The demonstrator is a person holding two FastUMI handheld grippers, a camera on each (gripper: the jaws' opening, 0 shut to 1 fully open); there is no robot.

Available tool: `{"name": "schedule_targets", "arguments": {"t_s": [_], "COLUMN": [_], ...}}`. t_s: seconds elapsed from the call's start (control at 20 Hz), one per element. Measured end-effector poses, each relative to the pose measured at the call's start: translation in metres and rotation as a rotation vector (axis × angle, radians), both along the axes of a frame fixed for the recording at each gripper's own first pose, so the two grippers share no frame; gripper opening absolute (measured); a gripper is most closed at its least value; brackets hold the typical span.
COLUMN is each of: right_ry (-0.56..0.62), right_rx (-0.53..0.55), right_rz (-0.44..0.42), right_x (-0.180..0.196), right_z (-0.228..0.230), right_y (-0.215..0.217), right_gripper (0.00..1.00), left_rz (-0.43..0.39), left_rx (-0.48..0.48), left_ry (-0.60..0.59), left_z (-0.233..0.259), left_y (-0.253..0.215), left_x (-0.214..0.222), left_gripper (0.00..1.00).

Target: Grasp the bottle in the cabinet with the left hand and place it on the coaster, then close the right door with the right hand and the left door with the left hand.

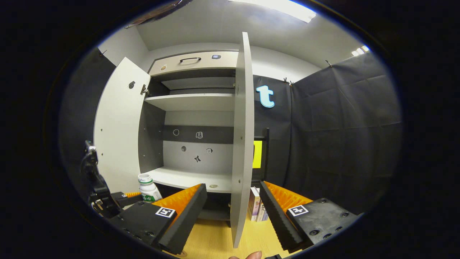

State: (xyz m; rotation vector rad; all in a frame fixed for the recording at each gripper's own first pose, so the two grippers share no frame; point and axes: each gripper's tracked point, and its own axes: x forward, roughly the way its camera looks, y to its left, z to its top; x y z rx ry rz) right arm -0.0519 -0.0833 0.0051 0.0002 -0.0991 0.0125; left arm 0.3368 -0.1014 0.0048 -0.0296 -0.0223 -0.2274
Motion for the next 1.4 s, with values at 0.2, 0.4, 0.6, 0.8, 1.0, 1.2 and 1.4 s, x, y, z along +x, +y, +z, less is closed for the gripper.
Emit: {"name": "schedule_targets", "arguments": {"t_s": [0.2, 0.4, 0.6, 0.8, 1.0, 1.2, 1.4], "right_ry": [-0.016, -0.03, -0.031, -0.008, 0.001, 0.007, 0.006], "right_rx": [0.002, -0.039, -0.065, -0.089, -0.093, -0.12, -0.126], "right_rz": [-0.016, -0.037, -0.043, -0.044, -0.058, -0.068, -0.066], "right_x": [0.004, 0.006, 0.002, 0.0, -0.002, -0.005, -0.006], "right_z": [0.0, -0.002, -0.005, -0.014, -0.016, -0.017, -0.016], "right_y": [-0.001, -0.006, -0.008, -0.008, -0.011, -0.012, -0.011], "right_gripper": [0.98, 0.98, 0.98, 0.98, 0.98, 0.97, 0.98], "left_rz": [-0.023, -0.076, -0.098, -0.112, -0.12, -0.113, -0.111], "left_rx": [0.024, 0.018, 0.021, 0.021, 0.013, 0.015, 0.016], "left_ry": [0.041, 0.095, 0.132, 0.151, 0.173, 0.185, 0.222], "left_z": [-0.058, -0.121, -0.168, -0.199, -0.225, -0.238, -0.245], "left_y": [0.0, -0.01, -0.015, -0.016, -0.012, -0.007, -0.006], "left_x": [-0.021, -0.054, -0.074, -0.082, -0.087, -0.089, -0.089], "left_gripper": [0.72, 0.72, 0.72, 0.74, 0.75, 0.76, 0.84]}}
